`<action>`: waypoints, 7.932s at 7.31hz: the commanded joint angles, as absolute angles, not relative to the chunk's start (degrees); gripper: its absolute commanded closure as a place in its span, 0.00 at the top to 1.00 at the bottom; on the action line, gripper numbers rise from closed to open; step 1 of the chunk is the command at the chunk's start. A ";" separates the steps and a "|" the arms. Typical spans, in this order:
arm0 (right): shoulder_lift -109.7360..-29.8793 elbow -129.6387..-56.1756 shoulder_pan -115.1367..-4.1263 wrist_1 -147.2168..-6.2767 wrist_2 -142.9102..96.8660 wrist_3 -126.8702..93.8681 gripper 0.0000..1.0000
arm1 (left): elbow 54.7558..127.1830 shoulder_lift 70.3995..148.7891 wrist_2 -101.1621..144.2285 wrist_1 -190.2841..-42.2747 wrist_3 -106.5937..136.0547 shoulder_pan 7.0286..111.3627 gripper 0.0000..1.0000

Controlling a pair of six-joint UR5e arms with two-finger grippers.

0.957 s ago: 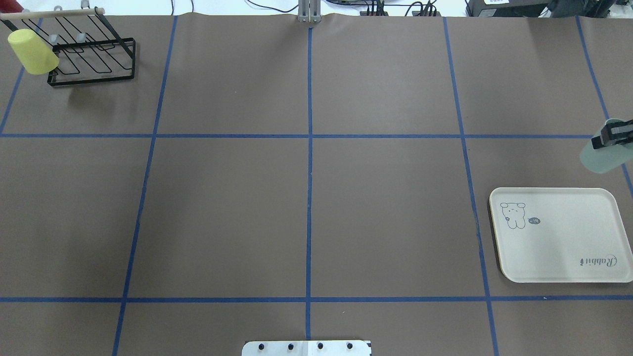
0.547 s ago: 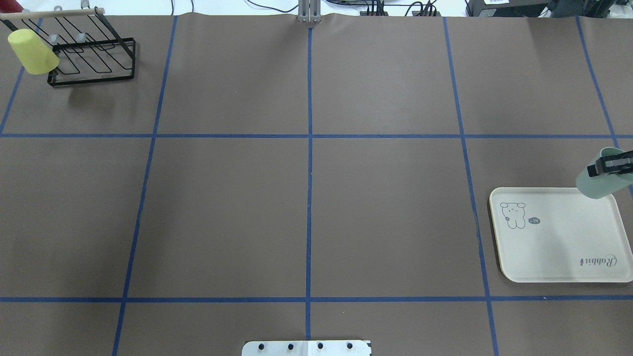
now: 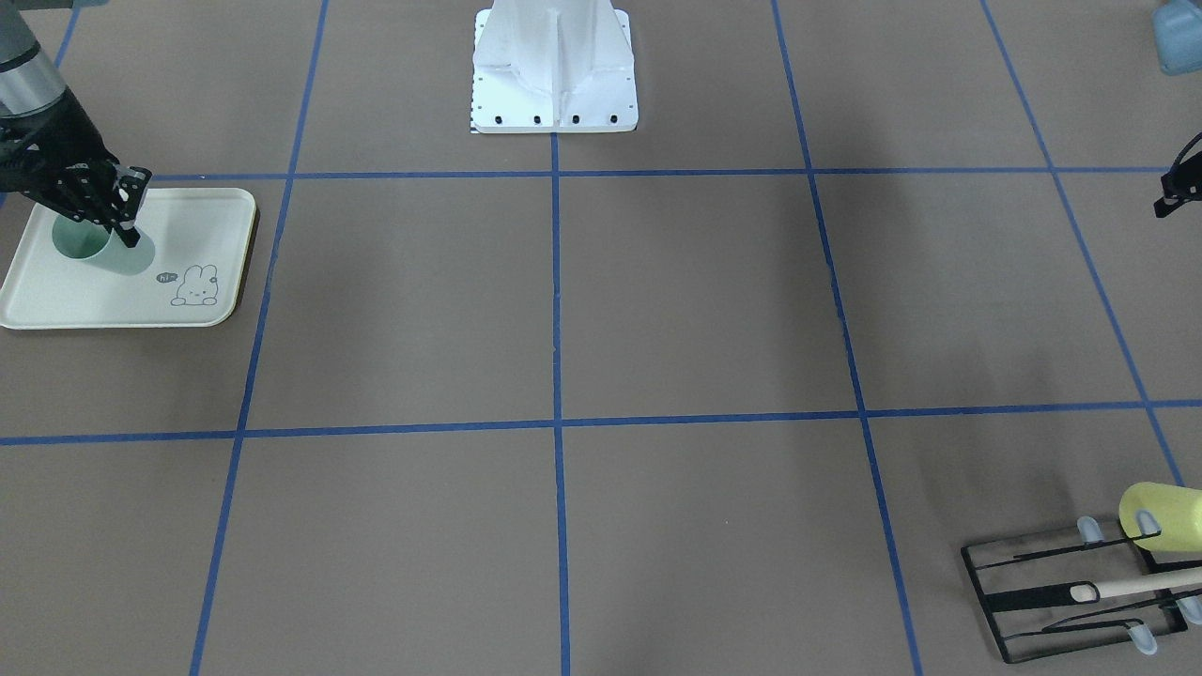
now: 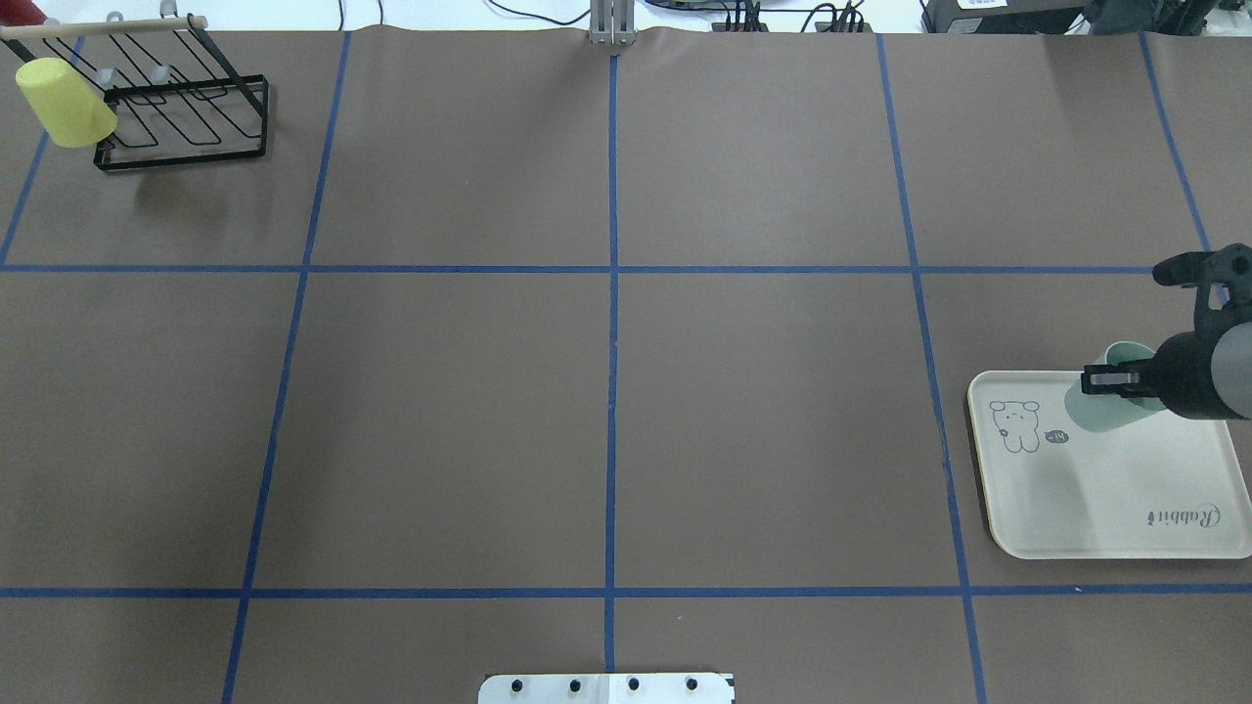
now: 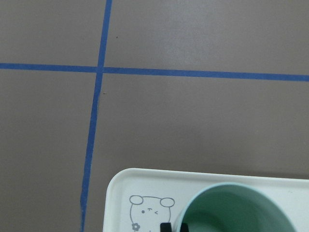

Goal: Left arm grabs green cup and hands to right arm on tray

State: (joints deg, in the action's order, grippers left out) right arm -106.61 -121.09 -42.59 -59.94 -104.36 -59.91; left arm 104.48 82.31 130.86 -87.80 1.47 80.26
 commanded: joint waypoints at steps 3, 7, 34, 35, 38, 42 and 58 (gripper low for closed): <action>-110.21 -119.89 -28.85 -58.54 -88.36 -72.31 0.00 | 104.59 82.44 131.57 -87.80 1.49 80.33 1.00; -110.13 -118.30 -25.84 -58.36 -85.34 -75.23 0.00 | 104.41 82.44 131.57 -87.80 1.58 80.33 1.00; -100.37 -96.07 -87.45 -76.21 -127.97 1.85 1.00 | 104.77 77.61 134.12 -87.71 -5.63 91.23 1.00; -100.55 -95.89 -87.45 -75.85 -128.06 1.85 1.00 | 104.77 77.61 134.12 -87.71 -5.63 91.23 1.00; -100.55 -93.60 -87.45 -75.76 -128.41 1.67 1.00 | 104.77 77.52 134.21 -87.71 -5.63 91.23 1.00; -100.46 -93.69 -87.36 -75.67 -128.58 1.50 1.00 | 104.59 77.52 134.12 -87.71 -5.71 91.23 1.00; -100.55 -93.43 -87.36 -75.85 -128.67 1.41 1.00 | 104.59 77.52 134.03 -87.71 -5.71 91.23 1.00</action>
